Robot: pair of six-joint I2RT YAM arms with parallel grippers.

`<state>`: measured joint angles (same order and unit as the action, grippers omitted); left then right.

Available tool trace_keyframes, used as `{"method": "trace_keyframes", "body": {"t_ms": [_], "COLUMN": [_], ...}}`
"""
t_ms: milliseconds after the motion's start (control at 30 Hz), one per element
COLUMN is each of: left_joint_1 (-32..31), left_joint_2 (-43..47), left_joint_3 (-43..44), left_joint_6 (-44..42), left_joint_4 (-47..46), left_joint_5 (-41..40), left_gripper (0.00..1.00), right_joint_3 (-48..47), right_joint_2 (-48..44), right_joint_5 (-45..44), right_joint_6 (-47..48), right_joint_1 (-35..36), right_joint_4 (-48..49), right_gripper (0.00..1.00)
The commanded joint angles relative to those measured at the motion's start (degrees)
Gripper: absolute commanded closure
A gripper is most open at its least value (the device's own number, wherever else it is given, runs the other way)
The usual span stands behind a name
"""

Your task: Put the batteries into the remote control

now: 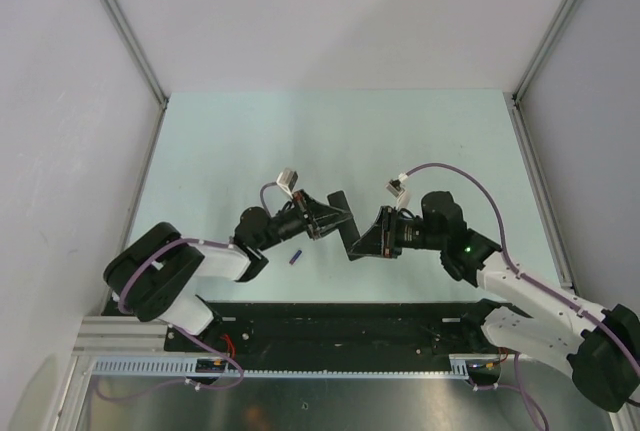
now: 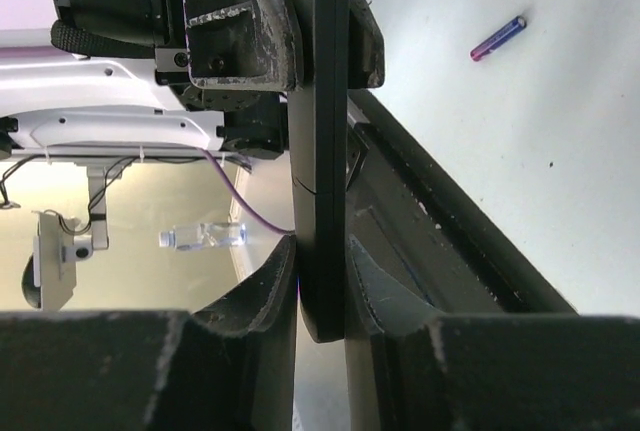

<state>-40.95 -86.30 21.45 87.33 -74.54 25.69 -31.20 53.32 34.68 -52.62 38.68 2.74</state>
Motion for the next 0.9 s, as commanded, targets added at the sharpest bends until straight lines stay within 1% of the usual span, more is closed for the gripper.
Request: {"method": "trace_keyframes", "body": {"t_ms": [0, 67, 100, 133, 167, 200, 233, 267, 367, 433, 533, 567, 600, 633, 667, 700, 733, 767, 800, 833, 867], "left_joint_1": [-1.6, -1.2, -0.8, -0.7, -0.6, -0.4, -0.4, -0.1, 1.1, 2.3, 5.2, 6.3, 6.5, 6.2, 5.0, 4.3, 4.0, 3.9, 3.9, 3.8, 3.8], "left_joint_2": [3.9, 4.8, 5.0, 5.4, 5.4, 5.7, 5.9, 6.2, 6.6, 6.8, 8.5, 9.6, 12.7, 13.8, 14.5, 14.5, 14.0, 13.4, 11.4, 10.1, 8.7], "left_joint_3": [-3.5, -3.1, -2.7, -2.3, -1.3, -0.8, -0.3, 0.8, 2.5, 3.2, 5.0, 7.9, 10.3, 13.5, 20.2, 23.3, 25.6, 29.3, 30.9, 34.2, 36.0], "left_joint_6": [-2.1, -2.8, -3.5, -3.8, -4.5, -5.0, -5.6, -6.6, -8.0, -8.4, -12.3, -18.6, -23.4, -28.7, -37.7, -40.5, -42.6, -45.1, -46.1, -48.7, -49.5], "left_joint_4": [-8.4, -7.2, -6.1, -5.4, -4.7, -2.7, -1.6, 0.7, 4.0, 5.2, 13.7, 28.3, 38.5, 48.8, 67.0, 73.9, 79.7, 87.6, 91.1, 96.5, 99.4], "left_joint_5": [6.7, 6.7, 6.7, 6.8, 6.9, 6.9, 6.7, 6.6, 5.9, 5.5, 4.7, 1.8, -1.2, -6.4, -17.5, -23.6, -28.5, -31.9, -38.6, -41.5, -44.7], "left_gripper": [1.00, 1.00, 1.00, 1.00, 1.00, 1.00, 1.00, 1.00, 1.00, 1.00, 1.00, 1.00, 1.00, 1.00, 1.00, 1.00, 1.00, 1.00, 1.00, 1.00, 1.00], "right_joint_3": [-1.1, -1.2, -1.2, -1.2, -1.2, -1.2, -1.3, -1.4, -2.9, -4.8, -8.2, -8.9, -9.4, -10.8, -11.3, -12.0, -12.9, -13.4, -13.5, -14.0, -14.2], "right_joint_2": [0.9, -0.3, -0.8, -1.0, -1.9, -2.6, -3.2, -5.0, -7.3, -9.3, -11.6, -11.9, -12.0, -11.7, -11.3, -10.9, -10.2, -9.8, -9.6, -9.1, -8.9], "right_joint_5": [-4.5, -4.9, -4.6, -4.2, -3.2, -3.1, -3.3, -3.5, -4.1, -5.2, -10.5, -15.6, -18.5, -24.4, -27.7, -30.9, -37.6, -41.0, -44.1, -50.3, -53.3], "right_joint_6": [2.9, 4.0, 4.4, 4.7, 4.7, 4.7, 4.6, 4.7, 5.7, 6.6, 10.7, 11.7, 13.4, 14.0, 14.5, 15.3, 15.4, 15.3, 15.0, 14.6, 13.9], "right_joint_1": [-3.4, -3.4, -3.4, -3.5, -3.5, -3.5, -3.4, -3.5, -3.9, -4.3, -4.5, -4.5, -4.4, -4.1, -3.9, -3.3, -1.9, -0.6, 0.4, 2.8, 3.9], "right_joint_4": [0.9, -0.9, -1.9, -2.4, -2.5, -3.9, -4.7, -6.0, -10.1, -13.0, -21.2, -25.7, -28.0, -30.1, -34.3, -35.9, -37.5, -39.9, -40.6, -41.9, -42.7], "right_gripper": [1.00, 1.00, 0.98, 0.91, 0.70, 0.59, 0.51, 0.41, 0.30, 0.27, 0.25, 0.25, 0.25, 0.25, 0.25, 0.24, 0.24, 0.24, 0.24, 0.24, 0.24]}}
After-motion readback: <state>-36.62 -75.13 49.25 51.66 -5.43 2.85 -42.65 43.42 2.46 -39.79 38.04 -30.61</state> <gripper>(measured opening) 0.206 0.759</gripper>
